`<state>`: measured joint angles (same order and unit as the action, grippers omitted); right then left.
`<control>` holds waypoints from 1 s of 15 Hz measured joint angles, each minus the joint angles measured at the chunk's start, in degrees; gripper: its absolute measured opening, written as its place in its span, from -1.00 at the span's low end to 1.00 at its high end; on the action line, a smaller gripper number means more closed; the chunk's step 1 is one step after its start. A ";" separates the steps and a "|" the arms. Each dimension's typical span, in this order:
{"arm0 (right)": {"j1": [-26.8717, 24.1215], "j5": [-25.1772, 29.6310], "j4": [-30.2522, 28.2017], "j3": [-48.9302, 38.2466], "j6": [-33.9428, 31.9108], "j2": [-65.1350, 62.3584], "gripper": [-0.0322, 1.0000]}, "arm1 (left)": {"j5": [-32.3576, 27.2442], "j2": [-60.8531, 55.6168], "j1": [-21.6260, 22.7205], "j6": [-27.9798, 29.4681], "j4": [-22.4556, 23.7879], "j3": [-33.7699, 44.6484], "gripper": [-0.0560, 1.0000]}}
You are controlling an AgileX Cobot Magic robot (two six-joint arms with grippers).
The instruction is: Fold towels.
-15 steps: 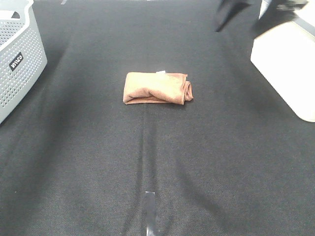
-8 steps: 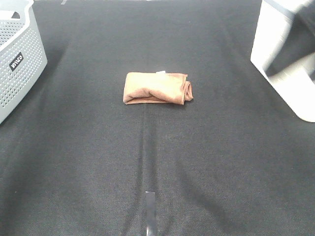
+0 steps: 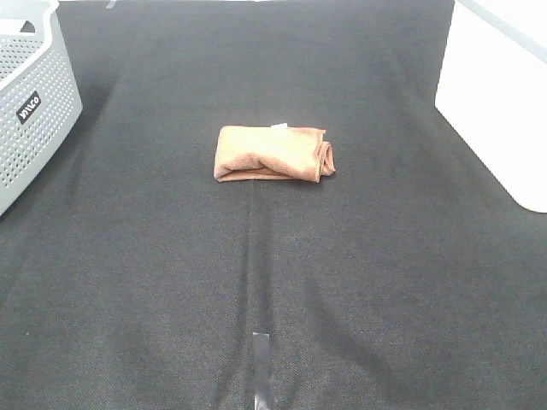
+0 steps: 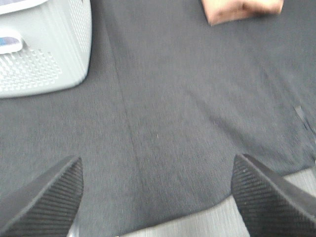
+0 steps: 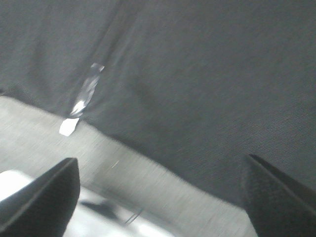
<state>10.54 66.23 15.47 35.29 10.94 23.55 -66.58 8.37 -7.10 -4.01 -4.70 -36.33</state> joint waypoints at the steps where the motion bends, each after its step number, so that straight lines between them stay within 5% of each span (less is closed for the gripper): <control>1: 0.00 -0.17 -2.41 -1.38 0.00 -6.93 0.66 | 0.17 -5.84 0.00 -0.17 0.00 2.64 0.58; 5: 0.00 -2.12 -6.88 -4.87 0.06 -17.76 0.66 | 2.69 -8.65 0.00 -3.38 -0.23 6.02 0.58; 15: 0.00 -4.76 -7.45 -6.13 -0.29 -18.51 0.66 | 5.90 -8.65 0.00 -4.07 -0.17 7.62 0.58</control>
<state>10.54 61.48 8.02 29.16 10.66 5.04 -60.68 -0.29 -7.10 -8.08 -4.87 -28.71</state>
